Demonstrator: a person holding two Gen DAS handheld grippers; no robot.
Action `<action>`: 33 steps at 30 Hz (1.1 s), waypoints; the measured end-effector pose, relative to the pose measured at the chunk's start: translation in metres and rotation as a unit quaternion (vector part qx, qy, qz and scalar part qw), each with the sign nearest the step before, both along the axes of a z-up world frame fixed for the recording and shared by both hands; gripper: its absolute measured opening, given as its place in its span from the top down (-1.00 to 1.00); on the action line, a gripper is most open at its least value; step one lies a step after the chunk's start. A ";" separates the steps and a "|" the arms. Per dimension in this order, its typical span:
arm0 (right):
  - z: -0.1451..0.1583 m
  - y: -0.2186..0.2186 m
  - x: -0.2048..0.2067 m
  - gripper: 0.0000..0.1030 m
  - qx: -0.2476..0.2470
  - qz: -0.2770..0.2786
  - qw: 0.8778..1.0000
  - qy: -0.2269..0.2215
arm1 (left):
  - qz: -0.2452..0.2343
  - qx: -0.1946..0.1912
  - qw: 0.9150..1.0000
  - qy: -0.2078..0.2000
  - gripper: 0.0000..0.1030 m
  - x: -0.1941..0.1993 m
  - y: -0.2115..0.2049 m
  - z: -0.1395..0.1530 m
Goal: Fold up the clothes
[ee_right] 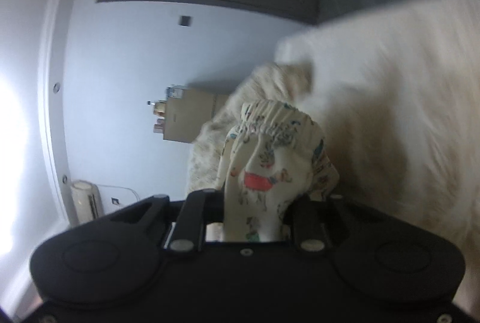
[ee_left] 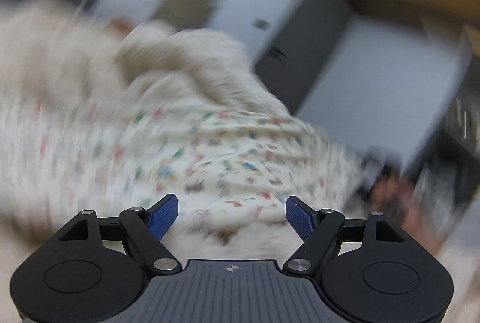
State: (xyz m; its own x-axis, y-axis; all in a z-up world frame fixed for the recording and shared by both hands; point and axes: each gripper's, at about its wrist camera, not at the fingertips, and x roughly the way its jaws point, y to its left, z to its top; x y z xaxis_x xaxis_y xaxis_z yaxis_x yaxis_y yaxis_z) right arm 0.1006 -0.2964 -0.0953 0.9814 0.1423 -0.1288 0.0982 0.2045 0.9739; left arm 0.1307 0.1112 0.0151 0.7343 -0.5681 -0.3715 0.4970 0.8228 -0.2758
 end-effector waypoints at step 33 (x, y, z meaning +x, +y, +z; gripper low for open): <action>0.178 -0.196 -0.179 0.68 -0.187 -0.146 0.971 0.009 | -0.322 0.305 0.858 -0.257 0.36 -0.157 -0.410 0.061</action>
